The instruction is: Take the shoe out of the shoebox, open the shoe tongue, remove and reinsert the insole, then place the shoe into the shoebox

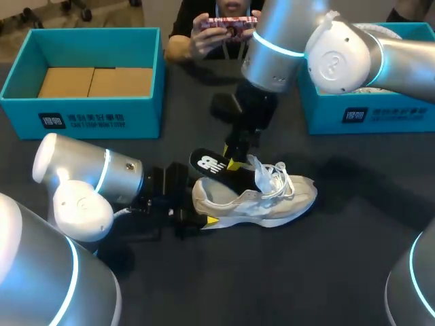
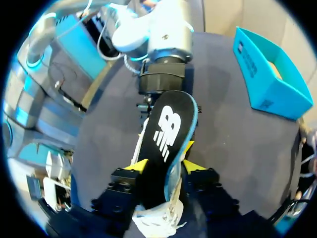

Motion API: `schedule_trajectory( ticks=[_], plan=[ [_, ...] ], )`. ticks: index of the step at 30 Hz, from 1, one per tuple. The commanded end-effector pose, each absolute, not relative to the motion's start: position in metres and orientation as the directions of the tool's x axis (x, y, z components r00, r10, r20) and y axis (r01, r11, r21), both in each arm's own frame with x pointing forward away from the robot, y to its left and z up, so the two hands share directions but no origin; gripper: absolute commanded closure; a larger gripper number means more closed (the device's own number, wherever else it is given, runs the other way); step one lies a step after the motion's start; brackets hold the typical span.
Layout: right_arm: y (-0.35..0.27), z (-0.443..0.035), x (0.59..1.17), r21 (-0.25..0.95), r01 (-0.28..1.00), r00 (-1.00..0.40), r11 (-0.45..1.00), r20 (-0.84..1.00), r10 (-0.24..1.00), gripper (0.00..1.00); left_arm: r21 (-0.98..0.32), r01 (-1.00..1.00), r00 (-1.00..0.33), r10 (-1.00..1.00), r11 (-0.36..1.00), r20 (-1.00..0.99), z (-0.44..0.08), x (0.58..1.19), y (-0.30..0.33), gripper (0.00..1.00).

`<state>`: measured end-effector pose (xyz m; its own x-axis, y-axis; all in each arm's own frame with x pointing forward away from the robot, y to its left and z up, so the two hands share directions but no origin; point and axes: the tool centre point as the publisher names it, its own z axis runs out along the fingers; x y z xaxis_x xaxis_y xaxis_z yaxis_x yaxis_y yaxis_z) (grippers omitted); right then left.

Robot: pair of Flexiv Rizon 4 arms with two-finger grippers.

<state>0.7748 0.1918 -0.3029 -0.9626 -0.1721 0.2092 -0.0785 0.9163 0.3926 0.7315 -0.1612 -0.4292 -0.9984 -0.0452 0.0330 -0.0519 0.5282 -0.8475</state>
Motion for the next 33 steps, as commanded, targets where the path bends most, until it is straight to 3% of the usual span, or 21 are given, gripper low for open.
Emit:
schedule_trajectory(
  ticks=[1, 11, 16, 23, 33],
  plan=[
    [0.184, -0.306, 0.776, 0.398, -0.045, -0.965, 0.916, 0.219, -0.142, 0.00, -0.846, -0.052, -0.998, -0.046, 0.531, 0.033, -0.440, 0.733, -0.160, 1.00],
    [0.184, -0.306, 0.776, 0.398, -0.045, -0.965, 0.916, 0.219, -0.142, 0.00, -0.846, -0.052, -0.998, -0.046, 0.531, 0.033, -0.440, 0.733, -0.160, 1.00],
    [0.189, -0.301, 0.775, 0.449, 0.132, -0.942, 0.884, 0.334, -0.028, 0.00, -0.846, -0.052, -0.998, -0.046, 0.531, 0.033, -0.440, 0.733, -0.160, 1.00],
    [0.196, -0.299, 0.768, 0.451, 0.256, -0.894, 0.855, 0.446, 0.032, 0.00, -0.846, -0.052, -0.998, -0.046, 0.531, 0.033, -0.440, 0.733, -0.160, 1.00],
    [0.198, -0.305, 0.755, 0.431, 0.302, -0.841, 0.850, 0.541, 0.024, 0.00, -0.846, -0.052, -0.998, -0.046, 0.531, 0.033, -0.440, 0.733, -0.160, 1.00]
  ],
)
